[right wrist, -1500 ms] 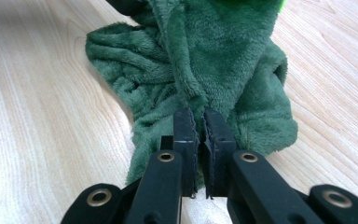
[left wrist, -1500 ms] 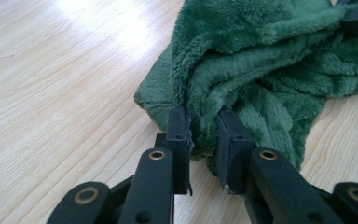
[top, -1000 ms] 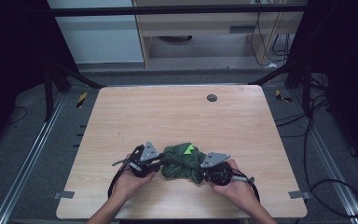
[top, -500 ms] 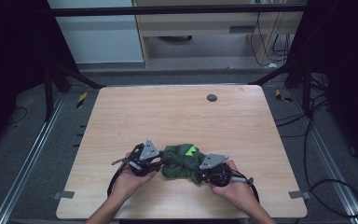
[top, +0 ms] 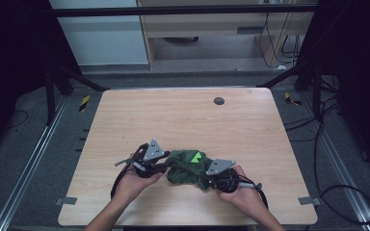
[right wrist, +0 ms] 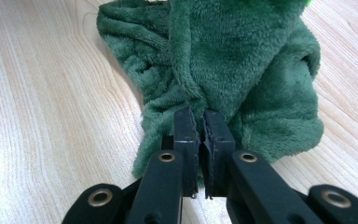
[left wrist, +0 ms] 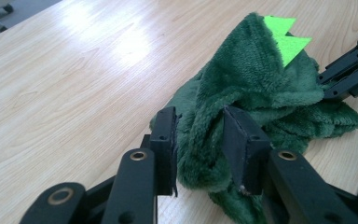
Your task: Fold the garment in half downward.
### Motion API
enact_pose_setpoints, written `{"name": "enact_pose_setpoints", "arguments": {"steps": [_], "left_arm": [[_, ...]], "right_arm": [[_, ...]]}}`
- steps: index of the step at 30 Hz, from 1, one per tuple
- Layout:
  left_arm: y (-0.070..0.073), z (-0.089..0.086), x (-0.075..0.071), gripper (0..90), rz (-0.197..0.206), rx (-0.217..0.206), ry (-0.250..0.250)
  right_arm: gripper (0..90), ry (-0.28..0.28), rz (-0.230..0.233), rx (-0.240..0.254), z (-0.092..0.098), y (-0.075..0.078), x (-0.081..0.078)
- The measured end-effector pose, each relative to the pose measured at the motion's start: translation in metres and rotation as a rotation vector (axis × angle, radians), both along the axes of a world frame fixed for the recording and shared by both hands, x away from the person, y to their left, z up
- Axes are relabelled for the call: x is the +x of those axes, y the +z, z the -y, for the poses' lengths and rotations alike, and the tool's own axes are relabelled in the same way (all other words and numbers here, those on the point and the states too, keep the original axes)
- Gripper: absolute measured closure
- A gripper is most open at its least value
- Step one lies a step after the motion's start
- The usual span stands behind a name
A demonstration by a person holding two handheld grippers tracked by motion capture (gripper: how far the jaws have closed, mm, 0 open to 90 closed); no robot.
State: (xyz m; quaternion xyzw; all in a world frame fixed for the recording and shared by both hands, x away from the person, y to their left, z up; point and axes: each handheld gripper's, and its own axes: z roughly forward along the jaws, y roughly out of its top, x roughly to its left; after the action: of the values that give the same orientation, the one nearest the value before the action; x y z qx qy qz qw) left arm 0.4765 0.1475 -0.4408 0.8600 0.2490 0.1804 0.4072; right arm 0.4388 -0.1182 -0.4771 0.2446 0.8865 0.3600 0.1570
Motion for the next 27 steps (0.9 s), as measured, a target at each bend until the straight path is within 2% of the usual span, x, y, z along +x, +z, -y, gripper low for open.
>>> {"name": "enact_pose_setpoints", "arguments": {"steps": [3,4,5,6,8,10,14,21,27], "left_arm": [[-0.002,0.003,0.002,66.7,-0.023,0.013,-0.023],[-0.004,0.004,0.002,72.8,-0.027,0.023,-0.025],[-0.005,0.004,0.001,72.8,-0.027,0.028,-0.027],[-0.006,0.005,0.0,77.5,-0.031,0.03,-0.031],[-0.008,0.004,-0.001,78.6,-0.027,0.042,-0.026],[-0.011,0.003,-0.002,82.1,-0.036,0.035,-0.017],[-0.011,0.001,-0.007,83.6,-0.023,0.033,-0.007],[-0.012,-0.003,-0.018,85.0,-0.007,0.032,-0.017],[-0.016,-0.007,-0.024,88.1,-0.007,0.031,-0.023]], "right_arm": [[85.9,0.002,0.004,-0.003,0.001,0.0,0.0],[85.8,0.0,0.005,-0.001,0.001,0.001,0.0],[85.8,0.0,0.005,-0.001,0.001,0.001,0.0],[85.7,-0.002,0.006,0.003,0.002,0.001,0.0],[85.6,-0.005,0.008,0.007,0.003,0.002,0.001],[85.6,-0.009,0.01,0.007,0.004,0.002,0.001],[84.7,-0.013,0.011,0.008,0.004,0.004,0.0],[81.4,-0.018,0.028,0.023,0.004,0.008,-0.003],[78.8,-0.015,0.037,0.02,0.004,0.01,-0.007]]}}
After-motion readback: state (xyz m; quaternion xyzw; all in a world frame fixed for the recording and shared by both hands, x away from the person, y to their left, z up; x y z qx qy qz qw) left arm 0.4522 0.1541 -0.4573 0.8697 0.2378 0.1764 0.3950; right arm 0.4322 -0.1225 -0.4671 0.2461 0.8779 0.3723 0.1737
